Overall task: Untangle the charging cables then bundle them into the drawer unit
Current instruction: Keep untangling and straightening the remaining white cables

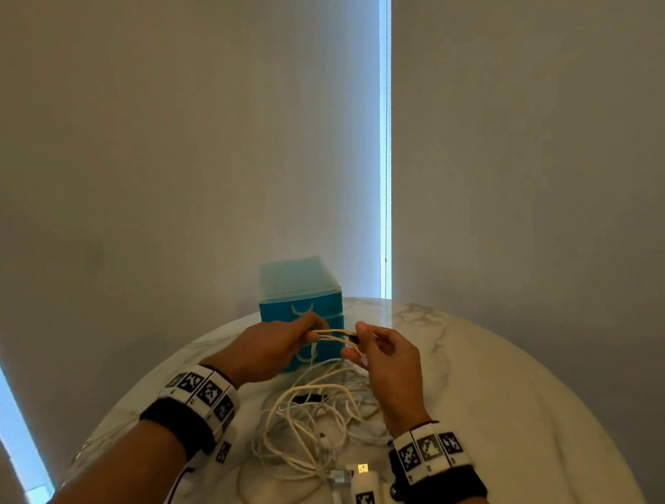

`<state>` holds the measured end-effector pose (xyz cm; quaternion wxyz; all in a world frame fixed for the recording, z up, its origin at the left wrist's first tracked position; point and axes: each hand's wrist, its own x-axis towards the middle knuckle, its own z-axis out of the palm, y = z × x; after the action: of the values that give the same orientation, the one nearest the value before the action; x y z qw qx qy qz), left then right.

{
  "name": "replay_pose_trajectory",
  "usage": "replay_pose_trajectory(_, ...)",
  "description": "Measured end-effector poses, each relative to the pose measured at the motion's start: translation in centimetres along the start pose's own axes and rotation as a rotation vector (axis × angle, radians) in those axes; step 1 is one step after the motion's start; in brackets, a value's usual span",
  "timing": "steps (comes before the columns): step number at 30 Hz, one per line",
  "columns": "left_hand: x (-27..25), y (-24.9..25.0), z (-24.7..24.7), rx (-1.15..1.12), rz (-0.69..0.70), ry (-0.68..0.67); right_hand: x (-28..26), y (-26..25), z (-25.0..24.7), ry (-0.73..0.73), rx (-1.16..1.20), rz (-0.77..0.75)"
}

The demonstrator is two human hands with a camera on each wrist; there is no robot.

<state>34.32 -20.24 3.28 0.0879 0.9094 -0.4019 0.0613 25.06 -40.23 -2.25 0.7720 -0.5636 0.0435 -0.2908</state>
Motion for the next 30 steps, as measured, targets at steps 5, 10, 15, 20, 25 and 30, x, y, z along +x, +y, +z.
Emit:
replay_pose_trajectory(5, -0.5, 1.4, 0.9, 0.023, 0.011, 0.035, 0.7, 1.1, 0.0, 0.068, -0.269, 0.040)
replay_pose_trajectory(10, -1.0, 2.0, -0.2, -0.055, -0.028, 0.052, 0.5, -0.8, -0.5, 0.083, -0.319, 0.004)
replay_pose_trajectory(15, -1.0, 3.3, -0.4, -0.252, -0.144, -0.009, -0.3, -1.7, -1.1, 0.123, -0.344, -0.087)
replay_pose_trajectory(20, 0.4, 7.4, -1.3, -0.334, -0.274, -0.078, -0.4, -1.8, -0.7, 0.115, -0.409, -0.106)
replay_pose_trajectory(25, 2.0, 11.0, -0.6, -0.427, -0.255, -0.043, -0.7, -1.6, -0.1, 0.136, -0.499, -0.177)
replay_pose_trajectory(30, 1.5, 9.6, -0.4, -0.350, -0.287, 0.019, -1.3, -2.9, 0.2, 0.120, -0.337, -0.080)
